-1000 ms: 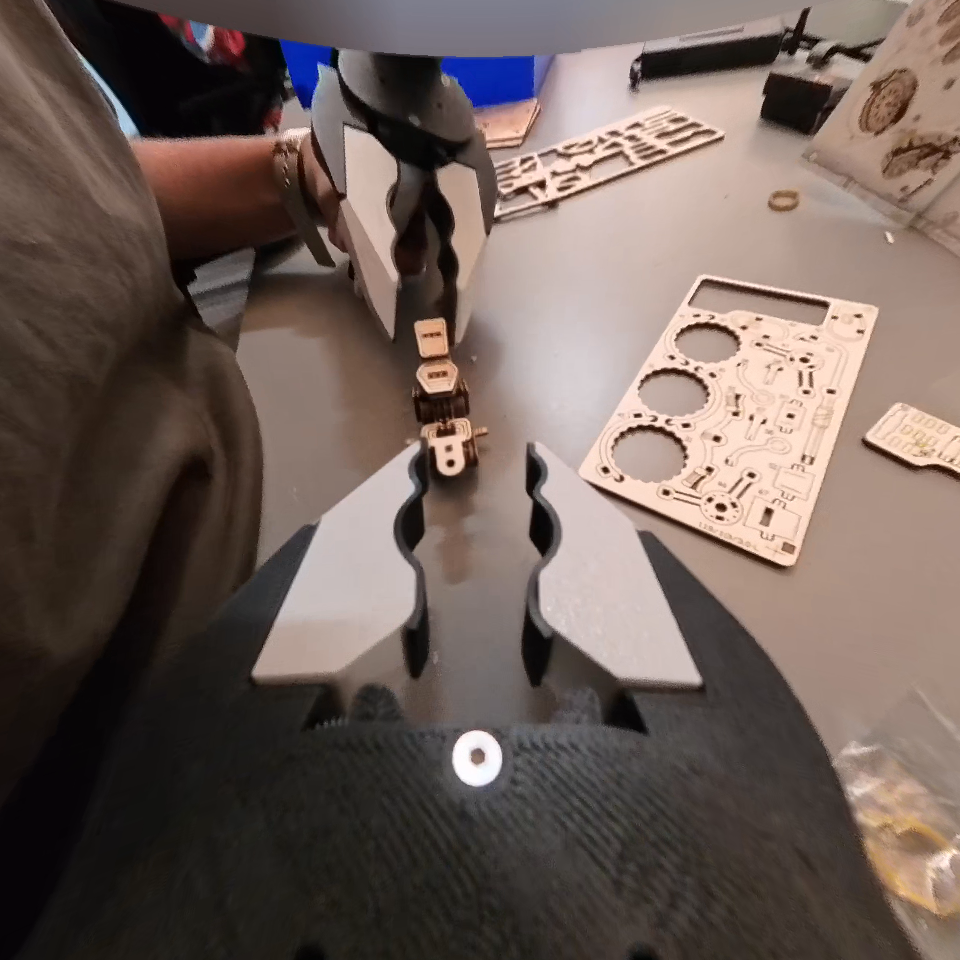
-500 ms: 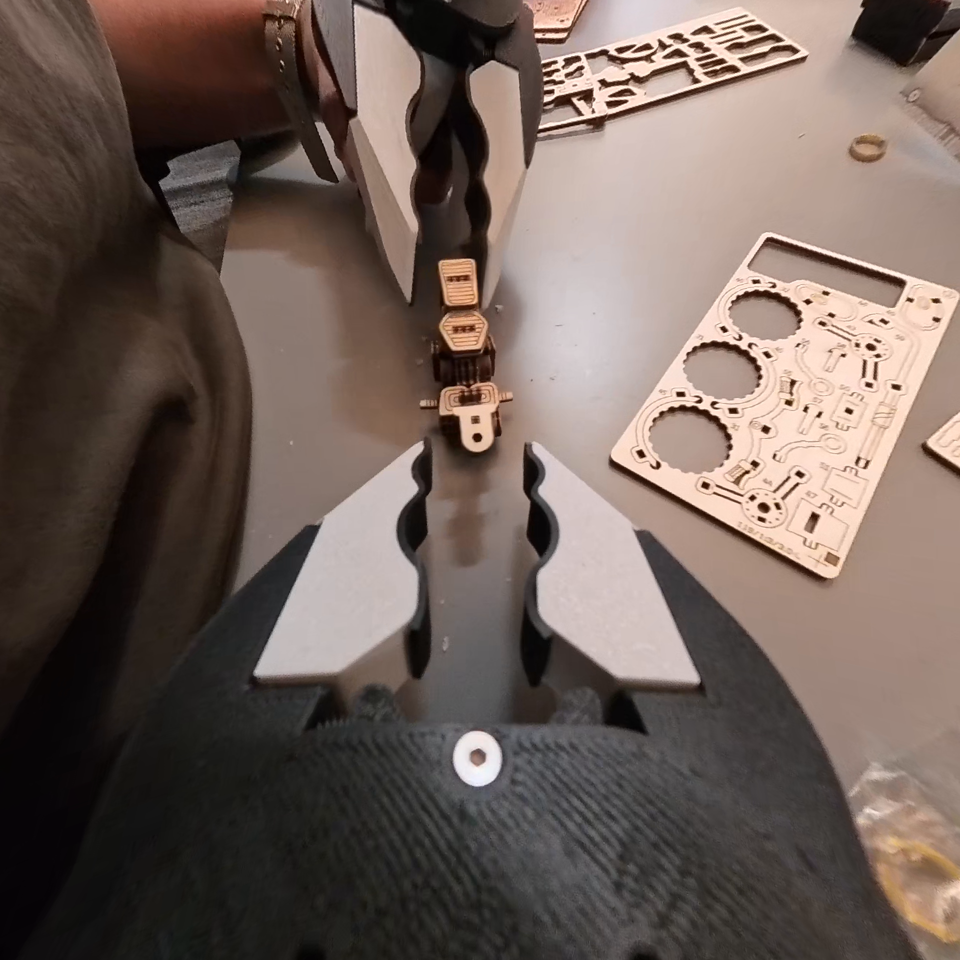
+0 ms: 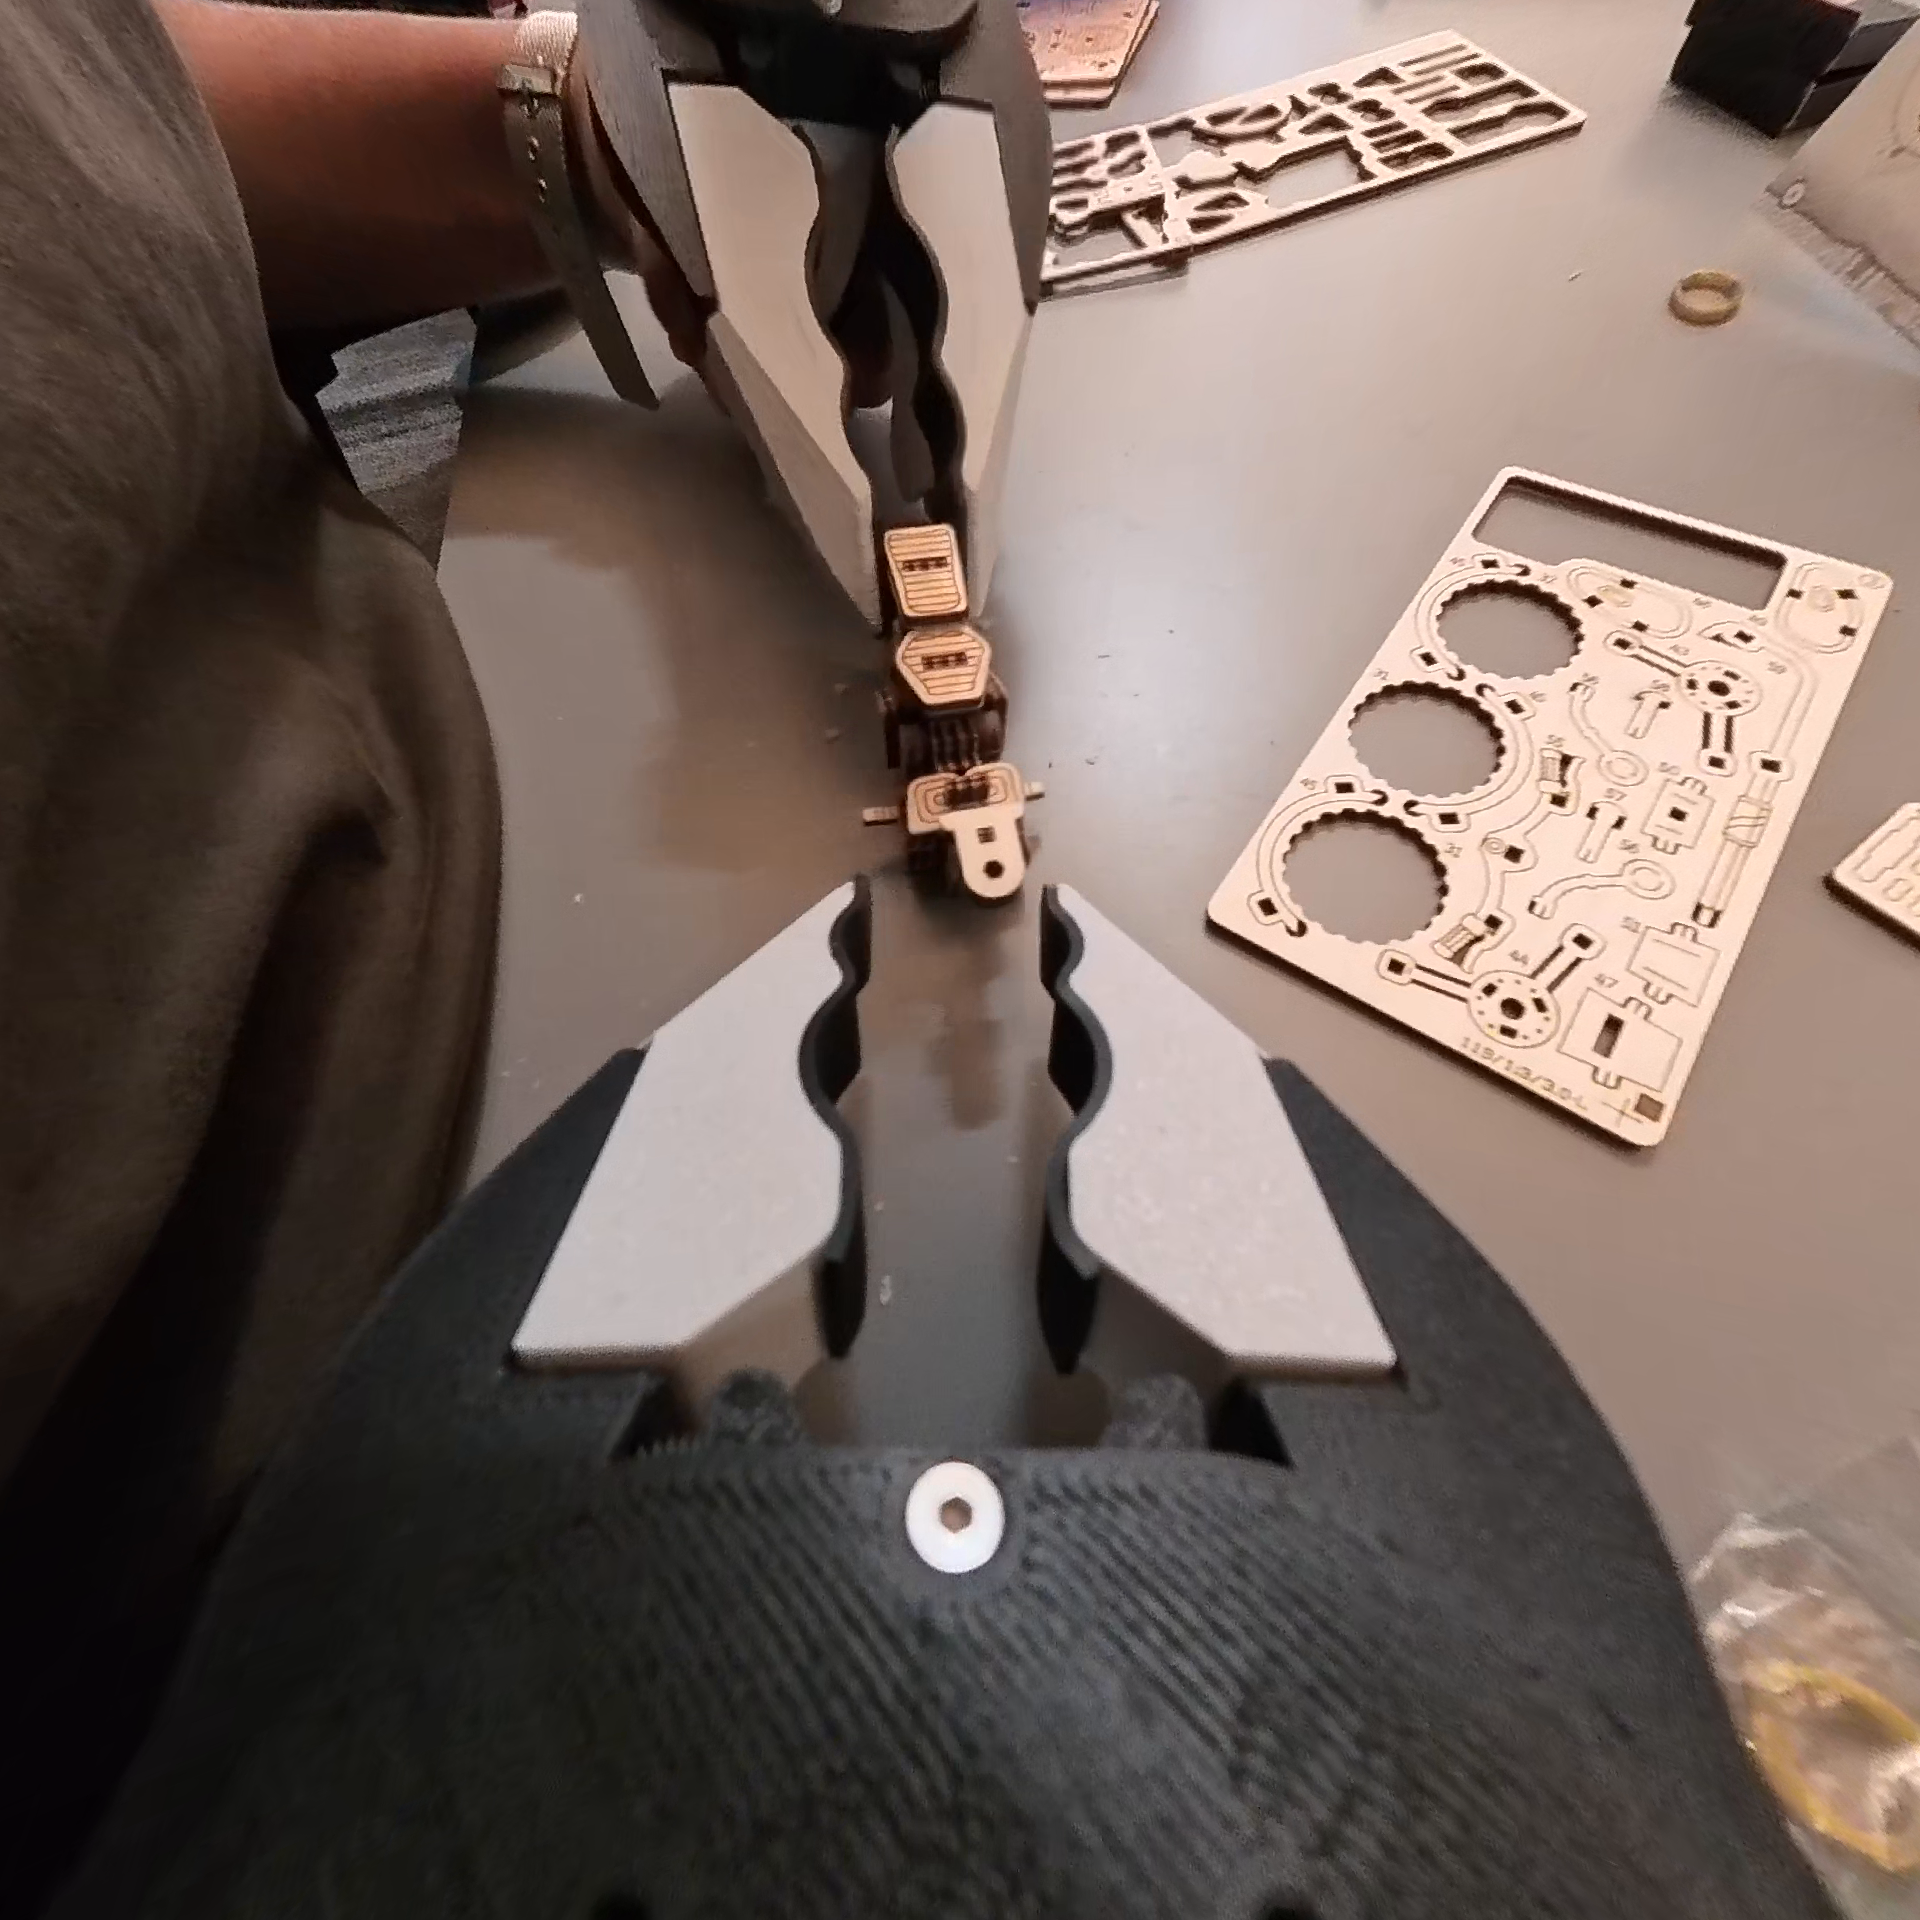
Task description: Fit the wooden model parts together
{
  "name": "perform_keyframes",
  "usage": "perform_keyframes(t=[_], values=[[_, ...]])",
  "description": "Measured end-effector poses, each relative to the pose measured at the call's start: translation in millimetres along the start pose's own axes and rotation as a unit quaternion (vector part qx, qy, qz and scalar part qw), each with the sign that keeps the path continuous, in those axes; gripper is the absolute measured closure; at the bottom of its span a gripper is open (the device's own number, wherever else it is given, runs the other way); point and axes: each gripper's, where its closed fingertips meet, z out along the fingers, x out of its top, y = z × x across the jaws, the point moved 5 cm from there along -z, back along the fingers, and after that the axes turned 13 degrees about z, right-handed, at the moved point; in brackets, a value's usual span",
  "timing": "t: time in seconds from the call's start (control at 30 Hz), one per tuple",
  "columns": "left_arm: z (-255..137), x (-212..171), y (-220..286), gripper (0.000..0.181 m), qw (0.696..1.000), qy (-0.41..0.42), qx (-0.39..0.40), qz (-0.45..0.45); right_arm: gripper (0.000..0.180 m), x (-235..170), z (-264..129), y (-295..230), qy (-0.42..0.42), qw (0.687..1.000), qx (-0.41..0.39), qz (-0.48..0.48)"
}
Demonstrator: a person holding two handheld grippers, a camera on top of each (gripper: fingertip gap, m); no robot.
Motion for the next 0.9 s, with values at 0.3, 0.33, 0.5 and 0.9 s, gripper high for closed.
perform_keyframes(t=[0.3,0.33,0.5,0.9], values=[[-6.2,1.7,-14.0,0.167,0.996,-0.002,0.085,0.040,0.149,1.3,-0.8,2.4,0.006,1.000,-0.009,0.005],[-5.5,1.3,-13.9,0.167,0.996,-0.006,0.085,0.040,0.148,1.9,-1.3,3.6,0.009,1.000,-0.012,0.007],[-3.7,-0.1,-13.9,0.164,0.995,-0.015,0.086,0.041,0.147,5.1,-5.6,12.1,0.026,0.999,-0.034,0.017],[-4.0,-1.3,-16.3,0.156,0.996,-0.016,0.084,0.022,0.147,4.6,-4.6,12.4,0.022,0.999,-0.036,0.018]])
